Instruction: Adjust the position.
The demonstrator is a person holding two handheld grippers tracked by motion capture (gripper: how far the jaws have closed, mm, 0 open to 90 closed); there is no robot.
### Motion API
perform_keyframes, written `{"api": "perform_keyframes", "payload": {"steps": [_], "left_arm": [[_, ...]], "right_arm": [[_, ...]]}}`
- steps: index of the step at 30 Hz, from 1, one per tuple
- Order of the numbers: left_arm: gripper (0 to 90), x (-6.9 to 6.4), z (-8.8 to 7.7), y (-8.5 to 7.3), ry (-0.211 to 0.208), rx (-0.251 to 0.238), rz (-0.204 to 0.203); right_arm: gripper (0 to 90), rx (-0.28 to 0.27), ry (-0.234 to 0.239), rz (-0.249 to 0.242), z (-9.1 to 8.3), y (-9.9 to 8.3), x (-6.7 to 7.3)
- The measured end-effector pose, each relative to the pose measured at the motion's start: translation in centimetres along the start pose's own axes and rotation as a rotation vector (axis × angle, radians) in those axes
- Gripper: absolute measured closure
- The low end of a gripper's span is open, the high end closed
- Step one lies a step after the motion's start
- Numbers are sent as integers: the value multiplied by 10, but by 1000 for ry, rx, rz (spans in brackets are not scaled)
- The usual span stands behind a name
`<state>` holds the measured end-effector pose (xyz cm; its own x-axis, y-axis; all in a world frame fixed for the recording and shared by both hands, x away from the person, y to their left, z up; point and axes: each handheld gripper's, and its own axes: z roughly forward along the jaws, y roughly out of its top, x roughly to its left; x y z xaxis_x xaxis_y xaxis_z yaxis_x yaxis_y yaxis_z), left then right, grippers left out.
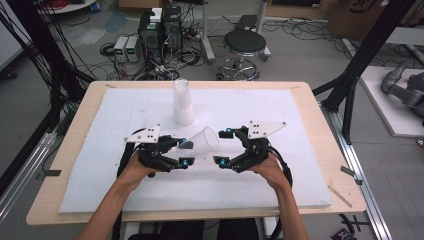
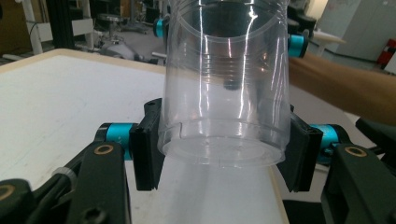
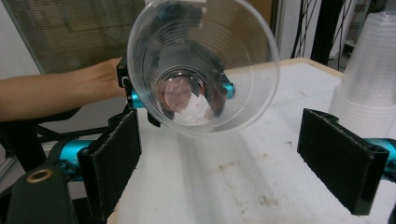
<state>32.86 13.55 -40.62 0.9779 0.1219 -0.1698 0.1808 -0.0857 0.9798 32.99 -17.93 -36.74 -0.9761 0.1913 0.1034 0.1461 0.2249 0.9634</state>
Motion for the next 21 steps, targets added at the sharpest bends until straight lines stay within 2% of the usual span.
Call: {"api": "perform_keyframes", "payload": {"steps": [10, 14, 21], "left_arm": [[418, -2, 10, 2, -19, -12, 2], [419, -4, 17, 3, -27, 1, 12], [419, -4, 19, 3, -35, 6, 8]], "right_arm": [[138, -29, 30, -1, 10, 1, 0], [143, -53, 59, 7, 18, 2, 1], [163, -63, 82, 8, 24, 3, 1]]}}
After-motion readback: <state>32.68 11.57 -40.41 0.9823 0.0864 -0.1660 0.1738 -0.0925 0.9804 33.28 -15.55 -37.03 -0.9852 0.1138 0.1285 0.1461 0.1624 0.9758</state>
